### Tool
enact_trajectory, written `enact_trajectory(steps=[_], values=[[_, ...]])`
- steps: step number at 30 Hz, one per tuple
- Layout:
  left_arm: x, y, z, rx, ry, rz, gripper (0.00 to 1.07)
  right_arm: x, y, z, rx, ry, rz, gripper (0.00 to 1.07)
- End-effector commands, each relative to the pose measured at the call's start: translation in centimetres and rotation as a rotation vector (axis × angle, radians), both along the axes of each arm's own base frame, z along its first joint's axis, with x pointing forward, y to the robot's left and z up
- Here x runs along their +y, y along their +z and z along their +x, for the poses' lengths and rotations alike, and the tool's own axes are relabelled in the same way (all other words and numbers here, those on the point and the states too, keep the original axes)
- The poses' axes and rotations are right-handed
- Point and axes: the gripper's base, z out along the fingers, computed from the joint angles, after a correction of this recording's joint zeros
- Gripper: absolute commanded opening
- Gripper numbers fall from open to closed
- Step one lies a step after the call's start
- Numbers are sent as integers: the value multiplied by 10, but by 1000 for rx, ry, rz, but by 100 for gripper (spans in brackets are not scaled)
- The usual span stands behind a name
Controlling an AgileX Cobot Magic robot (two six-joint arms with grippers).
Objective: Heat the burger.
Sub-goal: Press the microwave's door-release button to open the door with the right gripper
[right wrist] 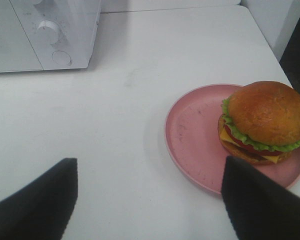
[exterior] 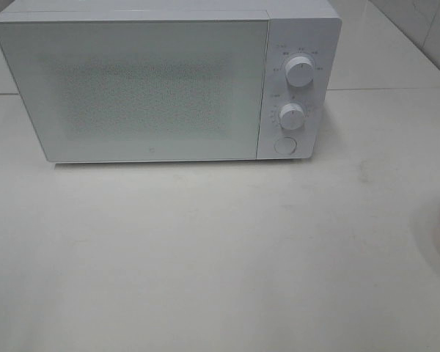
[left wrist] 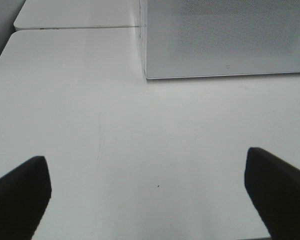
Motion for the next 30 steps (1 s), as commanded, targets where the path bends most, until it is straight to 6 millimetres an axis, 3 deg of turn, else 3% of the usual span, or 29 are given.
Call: enact_trajectory(steps=[1, 30], values=[[0, -1, 0, 1, -1, -10, 100, -1, 0, -4, -32, -8, 5, 76], [0, -1, 0, 1, -1, -10, 100, 0, 9, 2, -54, -3, 2, 76]])
